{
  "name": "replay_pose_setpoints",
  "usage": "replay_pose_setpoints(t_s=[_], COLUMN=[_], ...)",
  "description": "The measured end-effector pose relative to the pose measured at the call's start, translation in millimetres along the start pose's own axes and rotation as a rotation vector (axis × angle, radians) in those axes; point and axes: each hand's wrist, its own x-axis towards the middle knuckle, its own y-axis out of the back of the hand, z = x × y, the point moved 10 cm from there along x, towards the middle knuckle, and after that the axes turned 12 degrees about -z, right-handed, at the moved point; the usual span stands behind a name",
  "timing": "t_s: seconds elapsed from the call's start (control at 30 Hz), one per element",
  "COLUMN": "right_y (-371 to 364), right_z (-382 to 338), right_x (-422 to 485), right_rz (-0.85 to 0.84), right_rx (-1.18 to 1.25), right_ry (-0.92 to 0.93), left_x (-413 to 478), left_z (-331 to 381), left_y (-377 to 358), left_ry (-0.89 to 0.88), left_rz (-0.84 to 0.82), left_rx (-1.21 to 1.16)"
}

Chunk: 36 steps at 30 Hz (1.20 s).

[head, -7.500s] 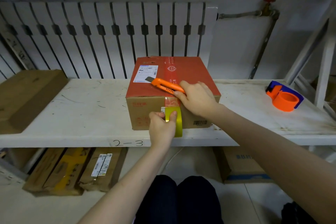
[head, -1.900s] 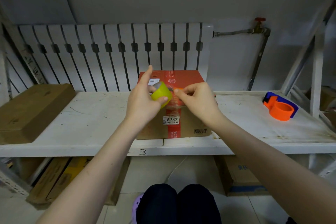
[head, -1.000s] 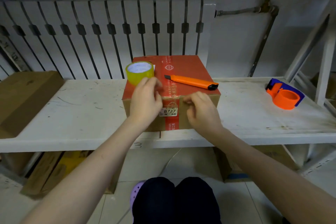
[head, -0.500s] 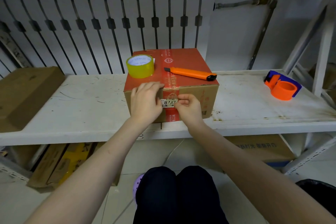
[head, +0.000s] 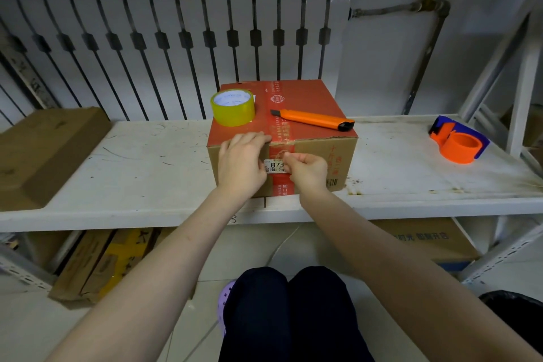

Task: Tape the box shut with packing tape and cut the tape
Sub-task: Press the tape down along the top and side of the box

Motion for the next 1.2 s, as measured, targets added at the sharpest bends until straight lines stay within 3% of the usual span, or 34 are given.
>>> replay_pose_setpoints(t_s=[0.17, 0.33, 0.47, 0.97, 1.2], right_y=[-4.8, -5.1, -7.4, 12.3, 4.2], right_z=[-13.6, -4.7, 6.6, -15.8, -36.2], right_x=[-4.5, -7.6, -6.7, 10.3, 2.8], right_rz=[-0.133, -0.356, -0.380, -0.072, -0.017], right_rx=[-0.140, 0.096, 0.142, -0.350, -0.574], right_ry=[-0.034, -0.396, -0.461, -0.043, 0.173], left_x=[2.8, 9.0, 14.2, 44.5, 48.6], left_z=[-0.7, 2.5, 1.3, 21.3, 28.1], left_y=[1.6, 3.7, 8.6, 16.8, 14.2], left_ry=[0.021, 0.025, 0.016, -0.113, -0.140], left_rz=[-0.032, -0.061, -0.071, -0.121, -0.149], left_rx=[0.063, 0.067, 0.032, 0.269, 0.374])
